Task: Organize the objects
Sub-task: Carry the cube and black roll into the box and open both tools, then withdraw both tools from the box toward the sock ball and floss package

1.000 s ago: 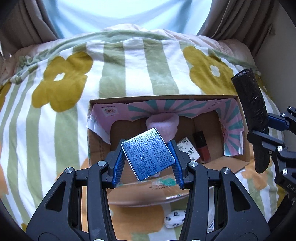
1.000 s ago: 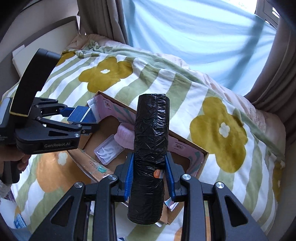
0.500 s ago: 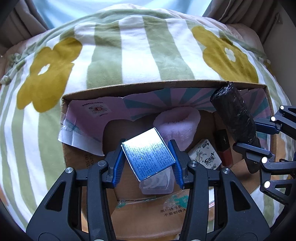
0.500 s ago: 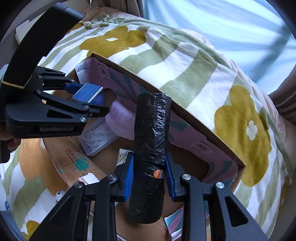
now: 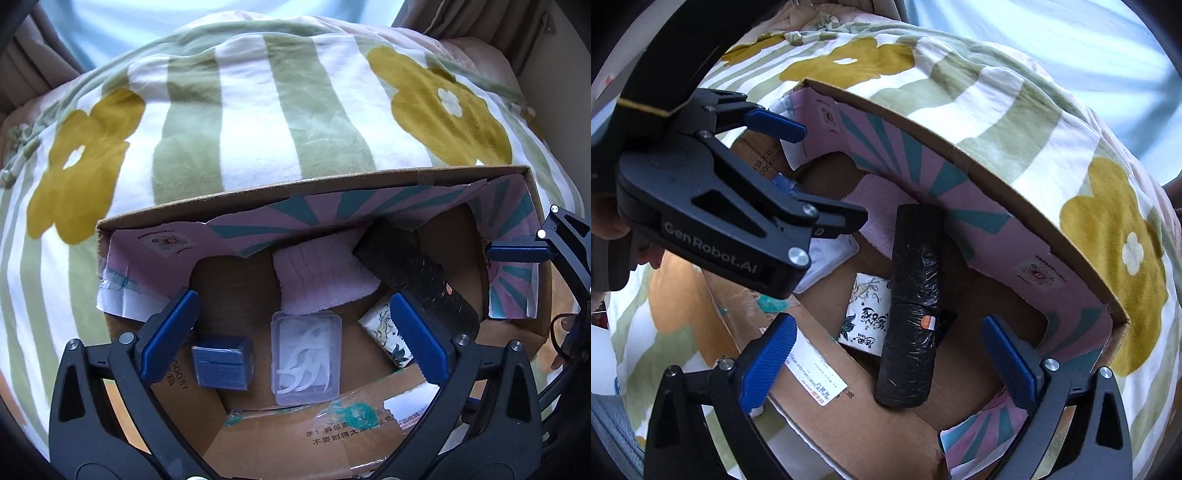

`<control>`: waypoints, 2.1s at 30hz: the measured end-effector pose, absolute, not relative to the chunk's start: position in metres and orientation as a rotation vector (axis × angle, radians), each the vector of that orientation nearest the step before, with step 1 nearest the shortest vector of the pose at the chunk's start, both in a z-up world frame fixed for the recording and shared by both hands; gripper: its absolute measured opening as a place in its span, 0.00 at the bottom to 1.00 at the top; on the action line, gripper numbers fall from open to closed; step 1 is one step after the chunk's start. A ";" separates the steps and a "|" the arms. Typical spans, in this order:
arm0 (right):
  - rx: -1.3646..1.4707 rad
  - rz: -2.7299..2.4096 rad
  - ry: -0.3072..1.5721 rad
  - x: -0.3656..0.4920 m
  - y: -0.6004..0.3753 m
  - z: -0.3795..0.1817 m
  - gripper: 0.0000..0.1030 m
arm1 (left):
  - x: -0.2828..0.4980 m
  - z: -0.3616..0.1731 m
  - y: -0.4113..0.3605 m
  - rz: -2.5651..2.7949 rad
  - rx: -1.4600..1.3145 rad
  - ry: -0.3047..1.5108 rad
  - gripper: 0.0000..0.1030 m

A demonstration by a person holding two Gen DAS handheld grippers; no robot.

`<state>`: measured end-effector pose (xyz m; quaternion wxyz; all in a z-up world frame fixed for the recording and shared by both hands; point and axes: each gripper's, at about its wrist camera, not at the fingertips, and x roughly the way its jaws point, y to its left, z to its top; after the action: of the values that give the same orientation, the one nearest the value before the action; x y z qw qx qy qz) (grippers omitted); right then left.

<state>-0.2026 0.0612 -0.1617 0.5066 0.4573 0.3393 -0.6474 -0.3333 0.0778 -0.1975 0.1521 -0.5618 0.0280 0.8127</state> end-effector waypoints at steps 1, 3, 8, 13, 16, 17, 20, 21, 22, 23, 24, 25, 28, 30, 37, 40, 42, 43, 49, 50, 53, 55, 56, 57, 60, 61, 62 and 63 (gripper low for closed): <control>1.104 -1.563 0.812 -0.202 0.062 -0.161 0.97 | -0.334 -0.200 0.079 2.331 -1.617 0.082 1.00; 1.108 -1.574 0.811 -0.202 0.063 -0.161 0.97 | -0.334 -0.202 0.081 2.330 -1.620 0.080 1.00; 1.114 -1.599 0.784 -0.202 0.066 -0.155 0.97 | -0.338 -0.199 0.085 2.333 -1.616 0.070 1.00; 1.104 -1.612 0.799 -0.196 0.067 -0.146 0.97 | -0.327 -0.180 0.077 2.341 -1.606 0.058 1.00; 1.094 -1.619 0.796 -0.193 0.069 -0.137 0.97 | -0.320 -0.168 0.074 2.352 -1.592 0.049 1.00; 1.091 -1.621 0.795 -0.192 0.068 -0.133 0.97 | -0.317 -0.163 0.073 2.355 -1.586 0.044 1.00; 1.089 -1.633 0.777 -0.187 0.073 -0.116 0.97 | -0.309 -0.147 0.068 2.369 -1.580 0.019 1.00; 1.094 -1.639 0.767 -0.185 0.073 -0.111 0.97 | -0.307 -0.142 0.066 2.370 -1.589 0.003 1.00; 1.102 -1.649 0.754 -0.183 0.075 -0.105 0.97 | -0.304 -0.137 0.064 2.380 -1.591 -0.009 1.00; 1.105 -1.661 0.743 -0.181 0.075 -0.099 0.97 | -0.300 -0.131 0.060 2.395 -1.587 -0.023 1.00; 1.105 -1.679 0.734 -0.178 0.077 -0.092 0.97 | -0.296 -0.124 0.056 2.408 -1.585 -0.040 1.00; 1.104 -1.693 0.727 -0.175 0.080 -0.087 0.97 | -0.292 -0.118 0.052 2.416 -1.583 -0.057 1.00; 1.110 -1.724 0.691 -0.164 0.087 -0.068 0.97 | -0.278 -0.097 0.042 2.444 -1.564 -0.087 1.00; 1.111 -1.749 0.668 -0.156 0.093 -0.056 0.97 | -0.266 -0.082 0.036 2.461 -1.549 -0.085 1.00; 1.144 -1.877 0.584 -0.124 0.114 -0.014 0.97 | -0.208 -0.033 0.015 2.554 -1.481 -0.074 1.00; 1.170 -1.936 0.543 -0.110 0.128 -0.001 0.97 | -0.181 -0.017 0.009 2.582 -1.470 -0.049 1.00; 1.188 -1.973 0.513 -0.100 0.138 0.007 0.97 | -0.162 -0.009 0.005 2.591 -1.460 -0.037 1.00; 1.198 -1.998 0.499 -0.095 0.144 0.010 0.97 | -0.153 -0.004 0.003 2.601 -1.450 -0.035 1.00; 1.272 -2.132 0.342 -0.067 0.179 0.030 0.97 | -0.104 0.009 -0.010 2.622 -1.443 -0.052 1.00; 1.282 -2.153 0.322 -0.063 0.184 0.032 0.97 | -0.097 0.010 -0.013 2.630 -1.441 -0.046 1.00; 1.319 -2.190 0.258 -0.050 0.194 0.035 0.97 | -0.073 0.014 -0.019 2.624 -1.425 -0.065 1.00; 1.337 -2.213 0.228 -0.043 0.198 0.037 0.97 | -0.061 0.015 -0.021 2.621 -1.415 -0.066 1.00; 1.341 -2.223 0.212 -0.041 0.199 0.037 0.97 | -0.057 0.016 -0.021 2.619 -1.411 -0.060 1.00; 1.347 -2.231 0.197 -0.039 0.200 0.037 0.97 | -0.054 0.016 -0.022 2.614 -1.408 -0.055 1.00; 1.360 -2.263 0.197 -0.034 0.200 0.036 0.97 | -0.051 0.014 -0.021 2.591 -1.406 -0.055 1.00; 1.365 -2.267 0.185 -0.034 0.200 0.036 0.97 | -0.052 0.013 -0.020 2.583 -1.409 -0.056 1.00; 1.369 -2.272 0.169 -0.034 0.201 0.037 0.97 | -0.051 0.012 -0.020 2.576 -1.408 -0.058 1.00; 1.370 -2.282 0.155 -0.033 0.202 0.037 0.97 | -0.052 0.011 -0.019 2.569 -1.408 -0.057 1.00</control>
<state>-0.0331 0.2019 0.0372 0.2356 0.4996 0.0564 -0.8317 -0.0522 -0.0189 0.0112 0.1057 -0.4780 -0.0195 0.8718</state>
